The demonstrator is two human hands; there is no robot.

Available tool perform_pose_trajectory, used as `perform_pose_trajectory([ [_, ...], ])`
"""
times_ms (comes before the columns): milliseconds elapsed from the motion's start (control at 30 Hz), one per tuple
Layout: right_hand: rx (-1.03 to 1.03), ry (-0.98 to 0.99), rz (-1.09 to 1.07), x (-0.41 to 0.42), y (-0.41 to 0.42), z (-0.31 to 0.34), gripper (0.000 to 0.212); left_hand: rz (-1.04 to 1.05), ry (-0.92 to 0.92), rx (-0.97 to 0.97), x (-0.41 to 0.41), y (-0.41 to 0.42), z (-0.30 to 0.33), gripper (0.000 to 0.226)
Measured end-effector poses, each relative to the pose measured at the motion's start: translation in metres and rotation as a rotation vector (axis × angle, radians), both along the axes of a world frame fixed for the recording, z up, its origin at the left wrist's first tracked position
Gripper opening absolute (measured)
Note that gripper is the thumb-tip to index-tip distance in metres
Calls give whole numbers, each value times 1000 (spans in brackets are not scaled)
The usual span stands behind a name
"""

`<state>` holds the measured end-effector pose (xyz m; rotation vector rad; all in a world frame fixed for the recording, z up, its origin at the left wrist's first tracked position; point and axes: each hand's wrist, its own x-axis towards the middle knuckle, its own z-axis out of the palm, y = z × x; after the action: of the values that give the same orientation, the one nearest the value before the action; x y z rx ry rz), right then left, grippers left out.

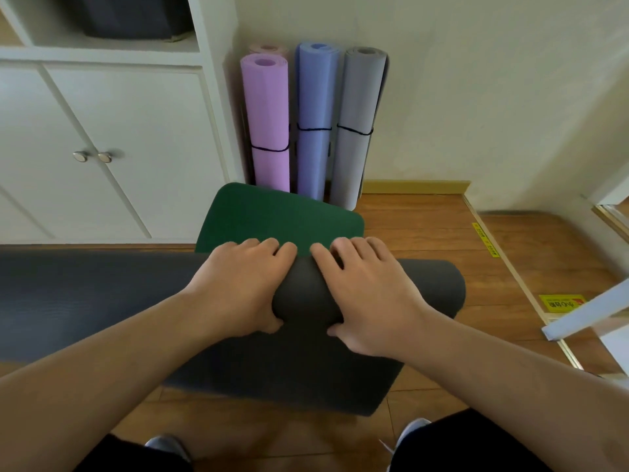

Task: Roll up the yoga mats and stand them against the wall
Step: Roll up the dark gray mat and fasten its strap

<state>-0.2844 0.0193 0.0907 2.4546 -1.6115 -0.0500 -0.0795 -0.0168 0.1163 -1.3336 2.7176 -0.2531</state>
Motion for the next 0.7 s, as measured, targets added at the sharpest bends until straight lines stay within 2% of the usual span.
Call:
perform_pose_trajectory([
  [67,20,12,-21,2,1,1,120,5,48,49,-3,0,3,78],
  [167,73,-75,-5,0,-2,-3,96,18,87,113,-5,2,-1,84],
  [233,92,-104,15,0,-5,-3,86,21,67,134,0,2,-3,99],
  [333,130,-129,14,-2,-11,-1,82,56,-62,103,14,-1,-9,123],
  [467,192,-127,14,-3,-14,-2,89,53,-75,110,16,-1,-17,93],
  [600,121,-49,26,12,-6,-6,116,60,14,168,13,-7,-10,74],
  [700,148,-61,19,17,-9,-13,103,90,24,267,10,-8,-11,73],
])
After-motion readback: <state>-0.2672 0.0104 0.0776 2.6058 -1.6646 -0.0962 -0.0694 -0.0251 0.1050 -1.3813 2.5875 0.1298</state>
